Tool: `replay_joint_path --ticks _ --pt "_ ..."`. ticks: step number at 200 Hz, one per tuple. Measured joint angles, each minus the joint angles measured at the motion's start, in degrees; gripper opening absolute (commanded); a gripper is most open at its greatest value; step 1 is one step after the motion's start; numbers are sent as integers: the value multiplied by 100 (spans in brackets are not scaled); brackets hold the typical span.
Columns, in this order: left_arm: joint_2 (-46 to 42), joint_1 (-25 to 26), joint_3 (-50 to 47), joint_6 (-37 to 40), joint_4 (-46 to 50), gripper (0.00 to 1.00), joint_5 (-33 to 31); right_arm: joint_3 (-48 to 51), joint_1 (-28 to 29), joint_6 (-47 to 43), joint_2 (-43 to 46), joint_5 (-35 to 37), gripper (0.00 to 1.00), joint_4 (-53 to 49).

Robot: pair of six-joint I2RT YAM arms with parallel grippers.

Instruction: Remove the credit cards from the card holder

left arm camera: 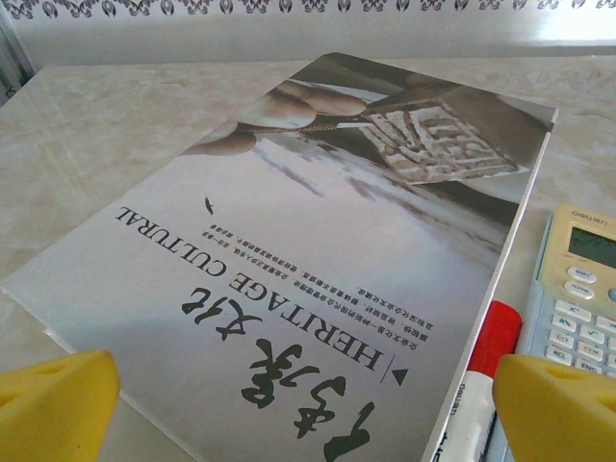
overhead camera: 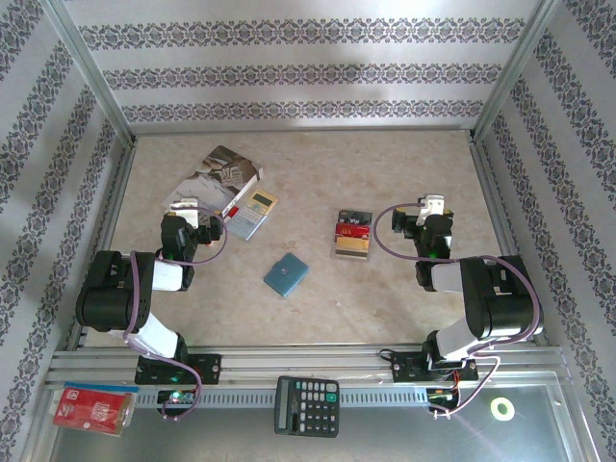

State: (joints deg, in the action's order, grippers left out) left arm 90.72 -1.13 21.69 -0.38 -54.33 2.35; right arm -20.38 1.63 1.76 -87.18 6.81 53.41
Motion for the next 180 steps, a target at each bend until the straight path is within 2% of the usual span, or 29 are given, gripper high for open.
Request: replay_joint_path --ticks 24,45,71,91,131,180 --pt "-11 0 -7 -7 0 100 -109 0 2 42 214 127 98 -219" --pt "-358 0 -13 -33 321 100 -271 -107 2 125 820 358 98 -863" --pt "-1294 0 133 -227 1176 100 -555 -730 2 608 1517 555 98 -2081" --pt "-1906 0 605 -767 2146 100 -669 -1145 13 1172 1888 507 98 -2802" --pt "-2199 0 1958 -1757 4094 100 -157 -1526 9 2347 2365 -225 98 -4347" --pt "-2015 46 2371 -2417 5604 100 483 -1823 175 3335 2448 -1539 98 -6017"
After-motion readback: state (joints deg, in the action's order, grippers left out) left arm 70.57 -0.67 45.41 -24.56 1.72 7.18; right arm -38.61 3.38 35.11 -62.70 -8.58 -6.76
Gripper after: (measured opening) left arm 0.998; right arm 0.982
